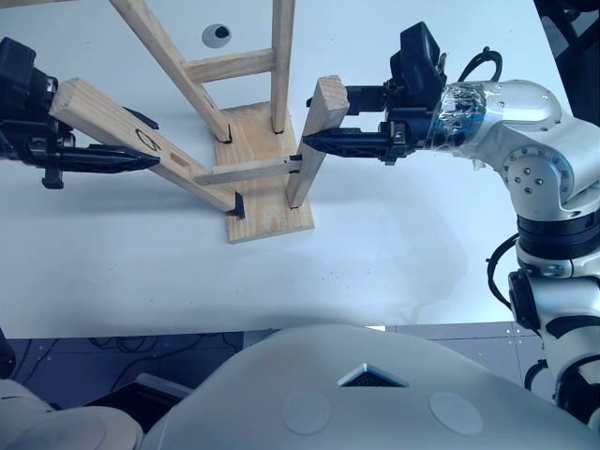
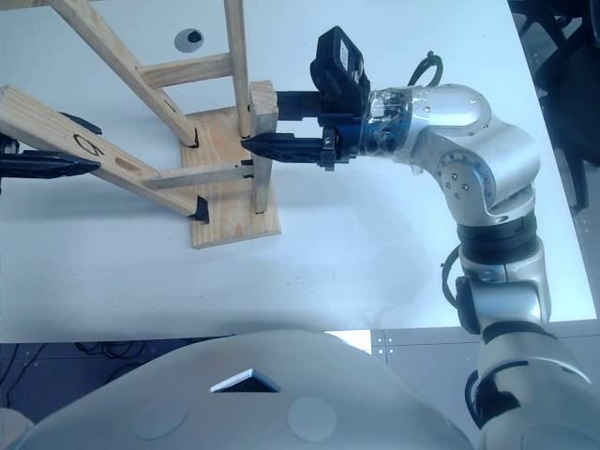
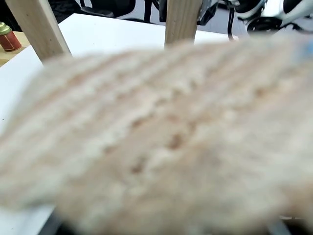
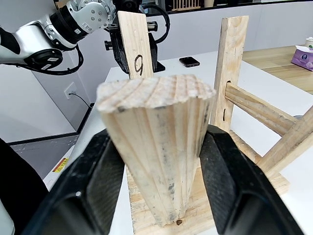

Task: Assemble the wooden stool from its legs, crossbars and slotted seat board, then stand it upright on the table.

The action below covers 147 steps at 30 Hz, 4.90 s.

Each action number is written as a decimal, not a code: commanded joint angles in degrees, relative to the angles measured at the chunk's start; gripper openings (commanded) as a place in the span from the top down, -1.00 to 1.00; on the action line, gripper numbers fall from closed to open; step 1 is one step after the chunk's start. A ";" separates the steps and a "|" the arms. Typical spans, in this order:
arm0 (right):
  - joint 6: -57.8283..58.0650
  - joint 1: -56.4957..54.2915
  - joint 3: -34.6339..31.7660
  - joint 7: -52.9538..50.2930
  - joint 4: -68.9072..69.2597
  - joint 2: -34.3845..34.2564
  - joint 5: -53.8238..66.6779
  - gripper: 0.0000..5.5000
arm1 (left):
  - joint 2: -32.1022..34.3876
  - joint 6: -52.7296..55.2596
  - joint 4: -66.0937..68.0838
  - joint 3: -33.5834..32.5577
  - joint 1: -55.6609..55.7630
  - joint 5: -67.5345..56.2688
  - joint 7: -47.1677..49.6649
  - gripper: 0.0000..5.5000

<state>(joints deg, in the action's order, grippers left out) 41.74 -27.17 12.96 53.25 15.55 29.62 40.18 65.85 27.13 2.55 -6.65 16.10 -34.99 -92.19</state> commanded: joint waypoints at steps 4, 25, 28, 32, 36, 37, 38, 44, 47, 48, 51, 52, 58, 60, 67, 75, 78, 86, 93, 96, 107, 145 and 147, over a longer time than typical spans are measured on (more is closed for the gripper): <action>3.02 4.15 3.78 -2.43 -2.16 0.35 -3.39 0.21 | 3.58 -1.85 -1.49 1.45 -0.48 1.46 -0.22 0.27; 3.45 3.89 3.82 -2.05 -2.07 1.66 -2.75 0.21 | -3.46 3.74 -7.80 -9.93 -13.64 -3.87 7.43 0.27; 3.60 3.87 3.73 -2.05 -2.01 1.83 -2.65 0.21 | -3.90 0.15 -6.75 -10.18 -18.09 -1.15 6.91 0.27; 3.63 3.99 3.51 -2.26 -1.88 1.98 -2.58 0.21 | -2.67 -2.73 -6.27 -9.20 -18.46 0.17 6.23 0.27; 3.76 4.24 3.80 -2.33 -1.46 1.72 -2.37 0.21 | -2.00 -3.89 -7.74 -9.17 -17.75 0.55 7.20 0.27; 3.72 4.39 3.89 -2.36 -1.40 1.68 -2.39 0.21 | -2.07 -4.22 -7.79 -9.08 -17.36 0.71 7.60 0.27; 3.77 4.50 3.99 -2.36 -1.29 1.65 -2.34 0.21 | -2.12 -4.61 -7.82 -9.10 -16.94 0.91 8.01 0.27; 4.22 5.03 4.47 -2.72 -0.45 1.56 -2.08 0.21 | -0.19 -5.17 -9.49 -7.79 -14.76 2.98 8.61 0.27; 4.33 5.63 4.57 -3.25 0.07 1.24 -1.85 0.21 | -0.01 -4.57 -11.91 -7.02 -14.29 2.17 8.41 0.27; 4.35 5.79 4.61 -3.40 0.23 1.11 -1.80 0.21 | -0.03 -4.61 -12.44 -6.92 -14.42 2.11 8.44 0.27; 4.45 5.94 4.81 -3.63 0.61 0.90 -1.62 0.21 | -0.66 -4.81 -13.27 -6.10 -14.18 2.39 9.27 0.27; 4.49 5.97 4.88 -3.70 0.74 0.88 -1.58 0.21 | -1.02 -5.00 -13.41 -5.68 -14.07 2.64 9.65 0.27; 3.86 5.69 6.08 -3.22 2.51 1.81 -2.38 0.21 | -2.08 -3.56 -14.49 -2.68 -11.58 2.42 11.46 0.27; 4.29 5.30 6.49 -3.64 4.09 1.77 -2.29 0.21 | -2.44 -2.09 -15.82 -1.27 -10.33 2.39 12.51 0.27; 3.23 4.06 11.86 -4.70 9.26 3.57 -6.98 0.22 | -4.37 6.42 -22.74 5.11 -5.08 3.09 16.91 0.27; 3.24 3.69 16.77 -4.52 8.24 5.93 -13.54 0.22 | -3.98 10.61 -22.66 4.86 -1.46 2.80 16.90 0.27; 2.63 2.62 18.10 -4.16 6.21 5.97 -15.41 0.22 | -3.92 10.39 -22.17 5.02 -1.12 3.62 16.57 0.27; 6.18 -5.07 10.01 -7.31 -3.61 -5.37 -6.78 0.04 | -6.03 5.32 -18.90 8.89 0.30 9.74 15.88 0.27; 5.97 -7.17 3.73 -9.94 -5.42 -11.33 -5.15 -0.36 | -9.87 3.74 -13.82 11.13 2.11 13.24 18.90 0.27; 8.42 -8.62 -3.17 -13.03 -3.83 -14.95 0.42 -0.36 | -10.43 3.90 -12.97 10.95 2.32 13.19 19.22 0.27; 8.94 -16.94 -23.66 -30.84 -5.92 -26.87 18.34 -0.19 | -12.73 5.41 -11.99 11.37 4.22 12.04 22.41 0.27; 7.85 -6.27 -0.12 -35.67 -10.51 -27.27 -21.76 1.00 | -20.84 5.38 -10.65 15.43 8.55 13.44 29.36 0.11; 10.81 -9.68 -6.53 -36.06 -10.06 -29.16 -17.26 1.00 | -21.19 4.30 -10.25 14.04 7.99 12.89 29.69 0.01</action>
<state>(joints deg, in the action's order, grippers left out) 49.69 -32.59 12.13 18.08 5.39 2.40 19.56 44.73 32.11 -8.58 8.31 25.25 -22.48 -62.72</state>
